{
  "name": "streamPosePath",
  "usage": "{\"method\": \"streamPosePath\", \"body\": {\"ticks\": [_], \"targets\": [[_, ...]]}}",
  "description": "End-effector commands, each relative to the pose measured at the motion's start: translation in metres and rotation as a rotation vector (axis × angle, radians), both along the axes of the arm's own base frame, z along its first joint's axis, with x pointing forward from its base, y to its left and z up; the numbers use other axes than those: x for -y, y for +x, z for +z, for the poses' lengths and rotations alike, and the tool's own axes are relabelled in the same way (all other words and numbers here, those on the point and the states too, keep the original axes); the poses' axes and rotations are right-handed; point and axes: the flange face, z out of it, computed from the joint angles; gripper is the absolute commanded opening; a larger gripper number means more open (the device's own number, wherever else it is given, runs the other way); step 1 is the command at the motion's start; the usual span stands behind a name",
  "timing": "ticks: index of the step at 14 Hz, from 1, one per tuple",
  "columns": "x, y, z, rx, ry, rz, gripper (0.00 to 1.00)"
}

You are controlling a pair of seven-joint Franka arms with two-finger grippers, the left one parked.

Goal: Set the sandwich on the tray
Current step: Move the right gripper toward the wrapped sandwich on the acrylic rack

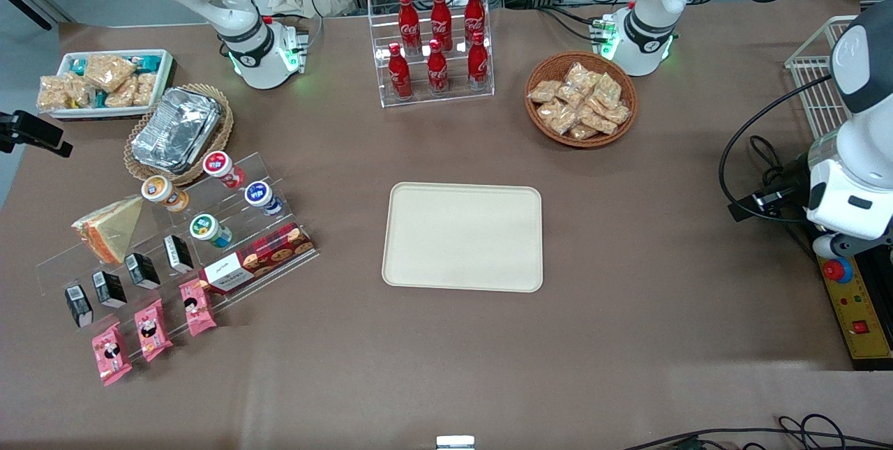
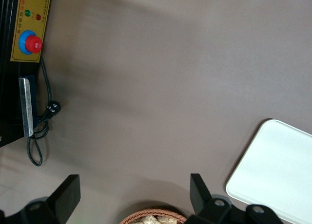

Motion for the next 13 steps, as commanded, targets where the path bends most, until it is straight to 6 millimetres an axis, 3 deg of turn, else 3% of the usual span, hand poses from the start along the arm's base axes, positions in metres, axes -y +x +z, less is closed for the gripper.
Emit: {"method": "streamPosePath", "body": {"ticks": [1, 8, 11, 13], "targets": [[-0.003, -0.002, 0.007, 0.010, 0.006, 0.007, 1.00], [-0.006, 0.006, 0.002, 0.036, -0.004, 0.018, 1.00], [0.012, 0.000, -0.004, 0.062, -0.019, 0.076, 1.00], [0.043, -0.007, -0.020, 0.075, -0.015, 0.097, 1.00]]}}
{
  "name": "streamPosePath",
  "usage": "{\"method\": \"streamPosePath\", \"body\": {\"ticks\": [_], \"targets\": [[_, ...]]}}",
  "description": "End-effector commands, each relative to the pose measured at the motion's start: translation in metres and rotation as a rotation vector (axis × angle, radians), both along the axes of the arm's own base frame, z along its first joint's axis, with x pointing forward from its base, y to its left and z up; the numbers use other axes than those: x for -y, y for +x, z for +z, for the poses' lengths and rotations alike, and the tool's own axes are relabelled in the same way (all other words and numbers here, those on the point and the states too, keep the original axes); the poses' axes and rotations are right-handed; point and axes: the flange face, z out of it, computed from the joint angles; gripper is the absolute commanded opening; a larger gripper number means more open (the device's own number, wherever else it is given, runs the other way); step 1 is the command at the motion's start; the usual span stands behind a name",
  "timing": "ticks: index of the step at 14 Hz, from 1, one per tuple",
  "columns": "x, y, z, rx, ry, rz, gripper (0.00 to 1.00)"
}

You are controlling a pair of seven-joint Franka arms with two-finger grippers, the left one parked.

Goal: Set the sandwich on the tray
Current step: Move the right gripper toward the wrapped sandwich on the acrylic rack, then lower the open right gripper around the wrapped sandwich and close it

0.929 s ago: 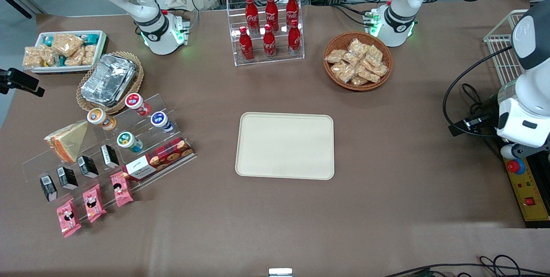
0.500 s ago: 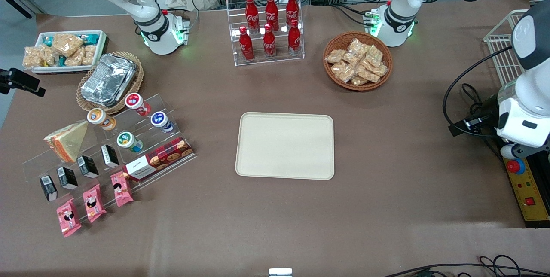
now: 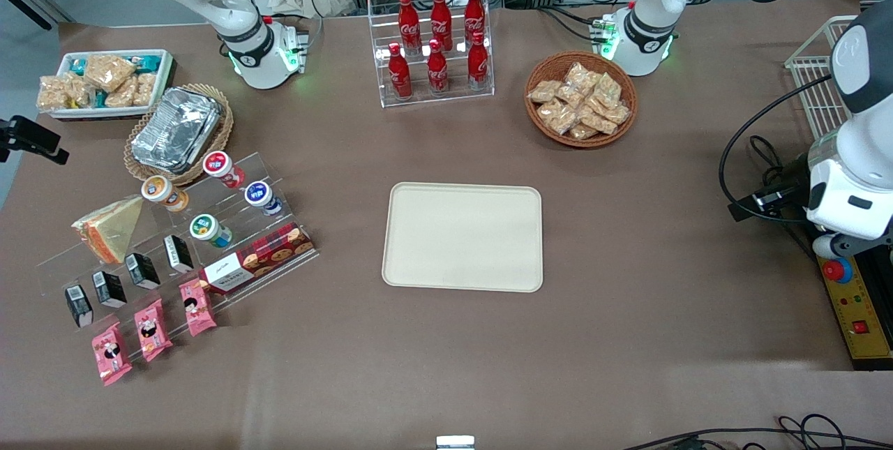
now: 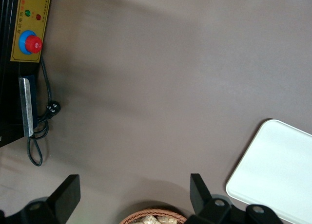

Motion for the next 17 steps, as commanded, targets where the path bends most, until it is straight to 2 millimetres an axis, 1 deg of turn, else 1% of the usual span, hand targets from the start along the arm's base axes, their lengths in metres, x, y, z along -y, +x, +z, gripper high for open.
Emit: {"method": "streamPosePath", "body": {"ticks": [1, 3, 4, 6, 9, 12, 13, 15, 17], "targets": [[0.042, -0.015, -0.022, 0.021, 0.003, 0.052, 1.00], [0.074, -0.022, -0.050, 0.030, 0.016, 0.081, 1.00], [0.083, -0.024, -0.061, 0.036, 0.017, 0.079, 1.00], [0.092, -0.027, -0.076, 0.044, 0.015, 0.064, 1.00], [0.095, -0.030, -0.105, 0.092, 0.001, 0.086, 1.00], [0.093, -0.025, -0.119, 0.111, 0.009, 0.079, 1.00], [0.092, -0.024, -0.129, 0.112, 0.006, 0.080, 1.00], [0.087, -0.025, -0.155, 0.140, -0.006, 0.083, 1.00], [0.085, -0.028, -0.176, 0.150, -0.012, 0.084, 1.00]]}}
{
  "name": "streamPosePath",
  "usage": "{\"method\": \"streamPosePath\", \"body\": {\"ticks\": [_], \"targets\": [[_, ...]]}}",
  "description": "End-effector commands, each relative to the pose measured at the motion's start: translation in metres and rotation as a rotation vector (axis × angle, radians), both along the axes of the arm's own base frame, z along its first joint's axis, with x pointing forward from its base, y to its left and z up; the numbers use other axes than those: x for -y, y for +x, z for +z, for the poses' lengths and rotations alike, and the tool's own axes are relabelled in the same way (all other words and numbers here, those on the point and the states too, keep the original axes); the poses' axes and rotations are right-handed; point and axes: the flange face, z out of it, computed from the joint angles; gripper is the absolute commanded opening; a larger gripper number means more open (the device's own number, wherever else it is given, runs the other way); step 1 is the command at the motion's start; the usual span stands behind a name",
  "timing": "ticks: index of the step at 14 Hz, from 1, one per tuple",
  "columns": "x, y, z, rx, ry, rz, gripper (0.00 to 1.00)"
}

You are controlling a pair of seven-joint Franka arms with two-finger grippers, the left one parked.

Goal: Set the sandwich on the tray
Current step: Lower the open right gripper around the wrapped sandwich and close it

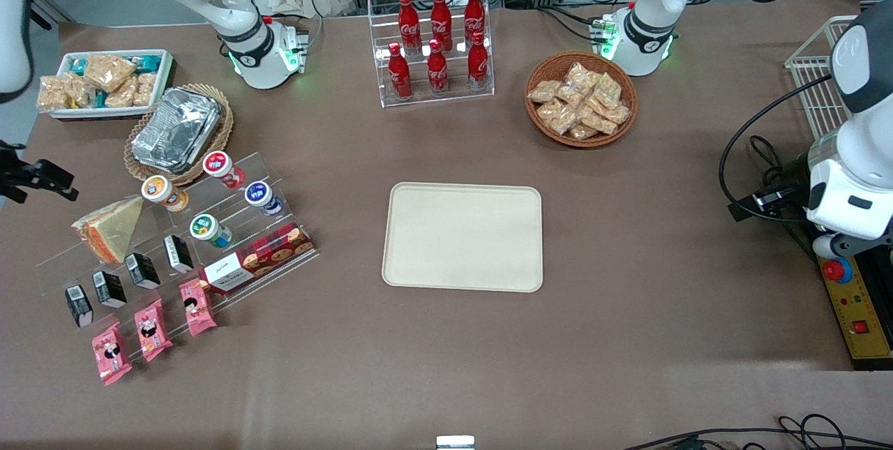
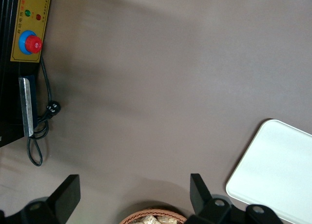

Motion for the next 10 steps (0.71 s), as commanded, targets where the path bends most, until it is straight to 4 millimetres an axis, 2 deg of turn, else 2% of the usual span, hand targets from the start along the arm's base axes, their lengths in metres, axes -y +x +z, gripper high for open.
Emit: {"method": "streamPosePath", "body": {"ticks": [1, 10], "targets": [[-0.006, -0.008, -0.023, 0.031, 0.009, 0.009, 1.00], [-0.004, 0.008, -0.077, 0.052, -0.039, 0.038, 1.00]]}}
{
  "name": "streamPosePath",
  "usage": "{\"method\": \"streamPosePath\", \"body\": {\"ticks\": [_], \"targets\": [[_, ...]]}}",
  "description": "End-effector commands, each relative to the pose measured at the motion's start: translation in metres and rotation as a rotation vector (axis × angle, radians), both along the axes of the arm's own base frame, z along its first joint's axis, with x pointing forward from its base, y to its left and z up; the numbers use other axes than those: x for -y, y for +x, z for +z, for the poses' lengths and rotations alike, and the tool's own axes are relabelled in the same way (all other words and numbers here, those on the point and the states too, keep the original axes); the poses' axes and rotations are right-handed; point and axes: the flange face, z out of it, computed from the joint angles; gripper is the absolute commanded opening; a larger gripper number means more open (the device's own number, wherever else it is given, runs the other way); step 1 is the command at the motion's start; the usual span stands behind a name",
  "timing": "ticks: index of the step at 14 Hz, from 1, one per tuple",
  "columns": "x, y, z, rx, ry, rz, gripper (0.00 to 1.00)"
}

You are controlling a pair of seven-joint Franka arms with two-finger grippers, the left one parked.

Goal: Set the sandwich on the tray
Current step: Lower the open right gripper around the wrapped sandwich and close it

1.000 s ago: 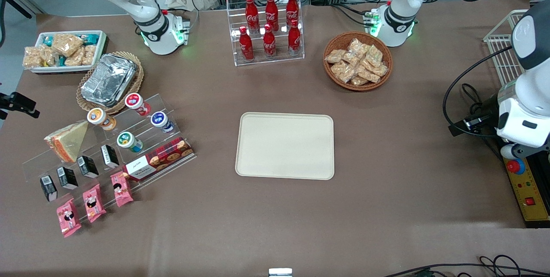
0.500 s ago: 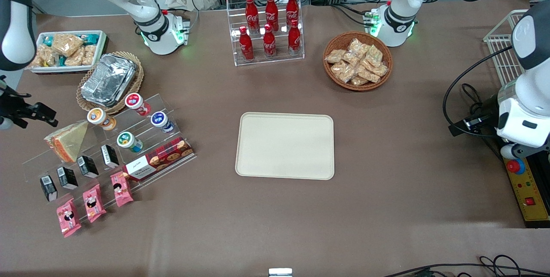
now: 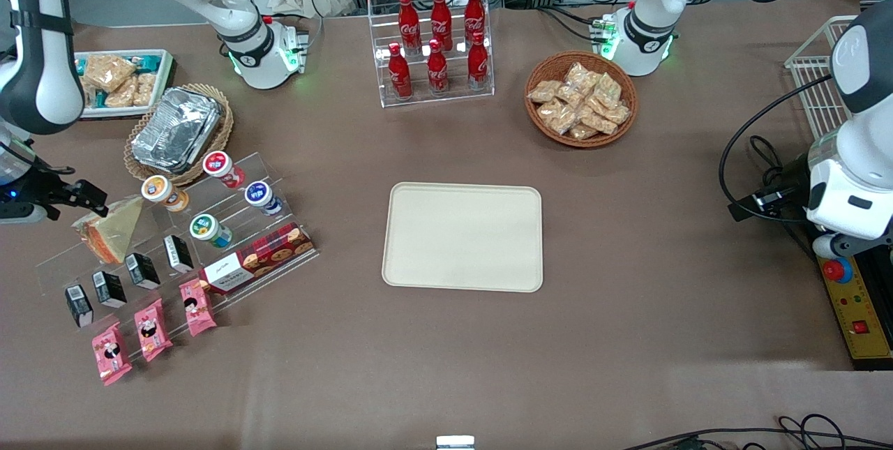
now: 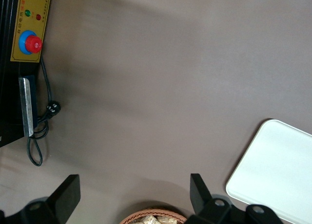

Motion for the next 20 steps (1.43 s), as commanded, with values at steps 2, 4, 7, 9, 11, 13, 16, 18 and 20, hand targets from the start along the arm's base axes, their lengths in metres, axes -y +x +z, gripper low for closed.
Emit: {"method": "streamPosePath", "body": {"ticks": [2, 4, 7, 9, 11, 13, 16, 18, 20], "targets": [[-0.001, 0.002, -0.018, 0.028, 0.012, -0.005, 1.00], [-0.002, 0.004, -0.021, 0.031, 0.010, -0.005, 0.97], [-0.003, 0.003, -0.027, 0.030, 0.037, -0.026, 0.83], [-0.004, 0.003, -0.029, 0.028, 0.039, -0.029, 0.68], [-0.005, 0.003, -0.029, 0.024, 0.042, -0.028, 0.48], [-0.008, 0.003, -0.028, 0.015, 0.048, -0.028, 0.29], [-0.011, 0.006, -0.009, -0.001, 0.065, -0.016, 0.16], [-0.013, 0.013, 0.048, -0.030, 0.098, 0.002, 0.15], [-0.013, 0.024, 0.116, -0.073, 0.115, 0.016, 0.09]]}}
